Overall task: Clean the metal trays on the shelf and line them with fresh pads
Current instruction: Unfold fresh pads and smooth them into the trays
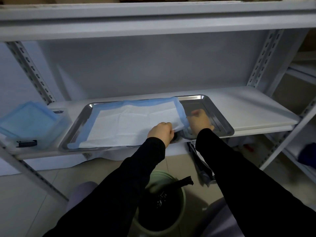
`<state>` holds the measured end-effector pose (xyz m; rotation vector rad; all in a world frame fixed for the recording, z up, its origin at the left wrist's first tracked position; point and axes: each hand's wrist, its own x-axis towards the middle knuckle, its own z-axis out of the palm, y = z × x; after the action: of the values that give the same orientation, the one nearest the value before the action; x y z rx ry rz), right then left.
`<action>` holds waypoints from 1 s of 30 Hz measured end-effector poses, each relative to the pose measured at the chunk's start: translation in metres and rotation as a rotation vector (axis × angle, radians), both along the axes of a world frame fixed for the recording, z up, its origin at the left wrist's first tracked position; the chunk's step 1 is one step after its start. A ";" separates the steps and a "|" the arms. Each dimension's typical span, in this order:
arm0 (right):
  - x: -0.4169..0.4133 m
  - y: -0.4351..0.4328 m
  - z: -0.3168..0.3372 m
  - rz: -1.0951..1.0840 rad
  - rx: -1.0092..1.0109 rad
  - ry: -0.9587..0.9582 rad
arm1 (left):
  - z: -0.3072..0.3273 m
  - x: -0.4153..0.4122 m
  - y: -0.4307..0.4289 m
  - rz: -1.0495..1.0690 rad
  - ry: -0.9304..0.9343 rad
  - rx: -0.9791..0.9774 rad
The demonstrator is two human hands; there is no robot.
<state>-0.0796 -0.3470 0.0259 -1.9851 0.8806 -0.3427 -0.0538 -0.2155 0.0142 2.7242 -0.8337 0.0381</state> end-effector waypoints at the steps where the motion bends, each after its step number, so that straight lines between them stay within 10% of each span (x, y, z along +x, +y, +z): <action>1: 0.001 0.001 -0.001 -0.004 -0.011 -0.008 | 0.000 -0.001 -0.001 -0.011 0.016 0.000; 16: 0.009 0.036 0.018 0.257 0.408 -0.492 | 0.008 0.011 0.003 0.228 0.230 -0.171; 24: 0.019 0.064 0.012 0.552 0.118 0.176 | 0.031 0.021 0.033 0.340 0.326 -0.658; 30: 0.021 0.105 0.015 0.781 0.165 0.171 | 0.039 0.027 0.057 0.373 0.329 -0.873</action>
<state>-0.0589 -0.2424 0.0407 -2.0484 0.1716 0.3389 -0.0269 -0.1583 0.0532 1.9324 -0.1316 0.0228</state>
